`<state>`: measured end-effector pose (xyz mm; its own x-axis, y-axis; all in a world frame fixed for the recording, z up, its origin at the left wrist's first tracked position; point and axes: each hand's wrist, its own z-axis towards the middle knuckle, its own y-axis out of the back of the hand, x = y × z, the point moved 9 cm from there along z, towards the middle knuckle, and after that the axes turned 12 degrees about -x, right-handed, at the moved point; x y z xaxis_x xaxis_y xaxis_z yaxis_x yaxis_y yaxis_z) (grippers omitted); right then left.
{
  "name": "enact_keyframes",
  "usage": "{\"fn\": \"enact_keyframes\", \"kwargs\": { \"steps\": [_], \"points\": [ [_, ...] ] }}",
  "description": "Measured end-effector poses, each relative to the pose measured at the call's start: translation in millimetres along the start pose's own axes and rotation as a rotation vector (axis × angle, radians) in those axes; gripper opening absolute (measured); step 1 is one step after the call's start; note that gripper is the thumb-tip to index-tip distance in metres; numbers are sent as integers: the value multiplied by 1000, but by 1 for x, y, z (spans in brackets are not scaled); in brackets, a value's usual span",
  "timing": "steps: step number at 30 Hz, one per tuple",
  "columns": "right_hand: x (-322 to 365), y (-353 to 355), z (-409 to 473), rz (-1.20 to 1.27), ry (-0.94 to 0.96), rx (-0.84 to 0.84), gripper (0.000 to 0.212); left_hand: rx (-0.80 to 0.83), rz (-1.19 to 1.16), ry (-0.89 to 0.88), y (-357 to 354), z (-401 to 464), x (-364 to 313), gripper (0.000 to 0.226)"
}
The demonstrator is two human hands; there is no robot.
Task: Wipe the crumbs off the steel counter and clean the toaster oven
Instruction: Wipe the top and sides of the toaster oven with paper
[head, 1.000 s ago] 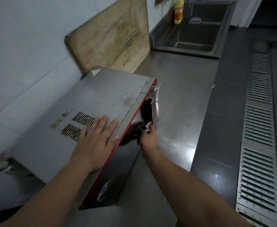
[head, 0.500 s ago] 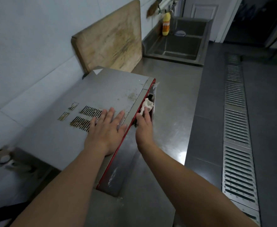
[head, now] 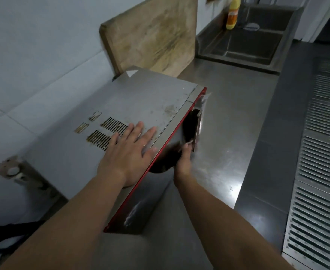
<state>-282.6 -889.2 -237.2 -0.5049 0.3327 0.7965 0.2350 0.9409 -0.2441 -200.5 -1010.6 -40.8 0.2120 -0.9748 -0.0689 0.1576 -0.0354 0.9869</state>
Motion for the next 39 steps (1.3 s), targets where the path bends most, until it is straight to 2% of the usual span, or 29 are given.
{"fn": "enact_keyframes", "kwargs": {
  "steps": [2,4,6,9,13,14,16,19,24,26,28,31,32,34,36,39],
  "points": [
    [-25,8,1,99,-165,5,78,1,-9,-2,0,0,-1,58],
    [-36,11,-2,111,-196,31,71,-2,-8,-2,2,1,0,58],
    [-35,9,-9,124,-174,12,74,2,-6,7,3,1,0,59],
    [-6,-3,-27,79,-15,29,77,7,-5,14,3,0,0,60],
    [76,-20,-109,128,416,165,44,11,2,12,2,0,0,63],
    [85,-22,-134,131,487,216,42,10,0,9,2,0,-1,63],
    [83,-22,-171,89,599,264,53,7,-11,1,3,0,-1,64],
    [52,-19,-190,-11,596,248,67,15,-25,1,4,0,1,66],
    [42,-16,-170,24,613,193,64,27,-37,-17,4,0,1,69],
    [31,-15,-145,43,547,170,57,22,-31,-27,4,-1,0,69],
    [5,-8,-106,91,309,102,58,27,-24,-50,4,-1,-3,71],
    [-34,2,-62,204,-37,41,90,124,-3,-173,1,-4,0,75],
    [-40,3,-59,213,-109,41,92,169,20,-238,1,-9,4,75],
    [-50,6,-55,234,-184,37,81,224,66,-302,2,-20,19,72],
    [-57,10,-59,253,-212,-1,77,211,77,-236,4,-29,33,72],
    [-56,8,-88,238,-138,-14,92,154,60,-139,7,-44,37,77]
  ]
}}
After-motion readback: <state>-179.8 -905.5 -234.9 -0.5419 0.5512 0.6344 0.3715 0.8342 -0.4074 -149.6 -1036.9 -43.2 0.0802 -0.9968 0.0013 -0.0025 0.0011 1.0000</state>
